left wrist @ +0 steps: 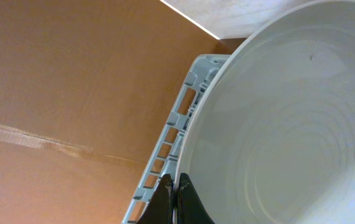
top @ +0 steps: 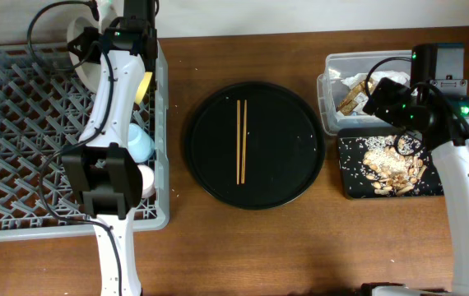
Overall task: Sort waste into correct bins and load items into the dishwasher rack
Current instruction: 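Stand the white plate upright in the rack and release it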
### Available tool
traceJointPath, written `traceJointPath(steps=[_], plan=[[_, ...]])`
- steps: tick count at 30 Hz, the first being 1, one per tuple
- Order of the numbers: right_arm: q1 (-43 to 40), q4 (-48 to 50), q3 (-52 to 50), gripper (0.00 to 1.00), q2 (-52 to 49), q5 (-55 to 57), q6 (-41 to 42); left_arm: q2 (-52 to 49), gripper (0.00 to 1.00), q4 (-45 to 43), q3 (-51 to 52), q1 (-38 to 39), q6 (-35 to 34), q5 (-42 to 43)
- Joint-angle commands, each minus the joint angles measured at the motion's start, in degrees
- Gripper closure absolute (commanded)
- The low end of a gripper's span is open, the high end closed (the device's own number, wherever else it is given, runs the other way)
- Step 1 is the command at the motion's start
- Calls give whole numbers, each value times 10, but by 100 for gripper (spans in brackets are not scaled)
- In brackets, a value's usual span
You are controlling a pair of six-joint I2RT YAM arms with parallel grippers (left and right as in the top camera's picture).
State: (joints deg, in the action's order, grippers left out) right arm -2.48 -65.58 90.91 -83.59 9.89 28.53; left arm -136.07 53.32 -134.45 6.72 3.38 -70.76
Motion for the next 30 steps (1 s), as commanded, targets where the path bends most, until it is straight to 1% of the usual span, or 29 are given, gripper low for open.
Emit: traceJointPath(steps=[1,4,5,8,9,10,11,12,13,14,16,18,19,20,22,23,28,30], plan=[[-2,0,5,1,-3,11,7,3,100,-2,2,-2,-12,16],[-2,0,5,2,-3,11,7,3,100,12,2,-2,-1,70],[-2,0,5,2,-3,11,7,3,100,27,2,-2,1,100],[-2,0,5,1,-3,11,7,3,99,54,2,-4,1,142],[-2,0,5,2,-3,11,7,3,92,60,2,-4,1,155],[-2,0,5,1,-3,11,7,3,76,63,2,-5,1,162],[-2,0,5,2,-3,11,7,3,50,65,2,-5,1,167],[-2,0,5,1,-3,11,7,3,35,66,2,-6,1,169],[-2,0,5,2,-3,11,7,3,16,66,2,-6,1,174],[-2,0,5,2,-3,11,7,3,1,64,2,-6,1,178],[-2,0,5,2,-3,11,7,5,1,63,-5,-6,1,208],[-2,0,5,2,-3,11,7,12,1,71,-20,-6,1,277],[-2,0,5,2,-3,11,7,19,1,82,-31,-6,1,333],[-2,0,5,2,-3,11,7,24,1,89,-40,-6,1,370],[-2,0,5,1,-3,11,7,50,1,116,-73,-6,1,518],[-2,0,5,2,-3,11,7,62,1,130,-85,-5,1,563],[-2,0,5,2,-3,11,7,130,1,178,-112,6,1,699],[-2,0,5,2,-3,11,7,150,1,198,-112,14,1,730]])
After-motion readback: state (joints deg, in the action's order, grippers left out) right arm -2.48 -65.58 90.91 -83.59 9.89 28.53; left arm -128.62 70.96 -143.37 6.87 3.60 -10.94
